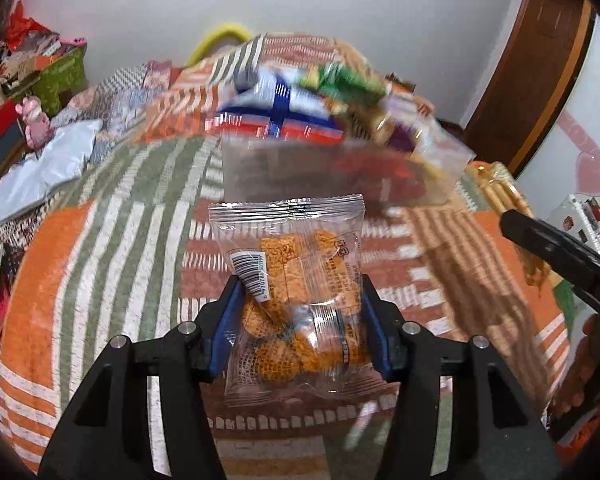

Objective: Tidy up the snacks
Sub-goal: 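Grasp the clear cookie pack with the left tool while the right tool grasps the cracker roll pack, then lower the cookie pack and cracker roll pack into the clear box, open both tools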

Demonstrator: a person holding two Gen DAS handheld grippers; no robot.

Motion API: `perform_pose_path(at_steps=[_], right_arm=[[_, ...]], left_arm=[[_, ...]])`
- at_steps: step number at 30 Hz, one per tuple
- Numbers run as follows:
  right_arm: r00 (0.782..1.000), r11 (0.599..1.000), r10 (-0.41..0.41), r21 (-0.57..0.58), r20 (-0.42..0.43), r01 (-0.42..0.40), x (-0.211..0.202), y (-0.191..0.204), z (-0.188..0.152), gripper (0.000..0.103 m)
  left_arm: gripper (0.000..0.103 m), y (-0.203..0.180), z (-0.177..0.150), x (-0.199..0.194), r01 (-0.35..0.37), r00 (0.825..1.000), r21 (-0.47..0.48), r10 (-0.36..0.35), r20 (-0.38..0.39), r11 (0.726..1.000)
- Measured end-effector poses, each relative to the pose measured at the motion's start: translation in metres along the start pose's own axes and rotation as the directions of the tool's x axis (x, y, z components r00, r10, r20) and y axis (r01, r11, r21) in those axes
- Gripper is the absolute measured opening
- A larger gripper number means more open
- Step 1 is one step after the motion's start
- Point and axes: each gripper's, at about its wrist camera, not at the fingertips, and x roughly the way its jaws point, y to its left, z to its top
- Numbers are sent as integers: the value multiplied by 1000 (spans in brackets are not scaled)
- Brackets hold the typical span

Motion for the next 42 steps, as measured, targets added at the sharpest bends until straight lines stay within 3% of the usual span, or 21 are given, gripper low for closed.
perform_pose_path(at_steps=[8,16,22,29,37,42], right_arm=[[998,1000,-11,1,65,11,-3,-10,30,34],[994,1000,-10,-27,110,13,9,-8,69,34],[995,999,-14,-37,96,17,36,-9,90,34],[999,999,-38,-29,31,39,66,-23,88,34],[999,1000,-16,-17,-33,15,94,-32,86,34],[998,1000,-19,-15,-58,18,103,-35,80,34]], left_arm=[[55,-11,44,-36,25,993,30,-28,119,999],[55,-14,96,-29,2,986,53,-10,166,999],[55,-19,130,-9,44,989,54,-51,138,998],[55,-41,165,23,98,991,69,-104,89,993],[55,-63,188,68,26,999,122,-31,42,992],[55,-68,185,94,27,999,149,-23,-26,988]])
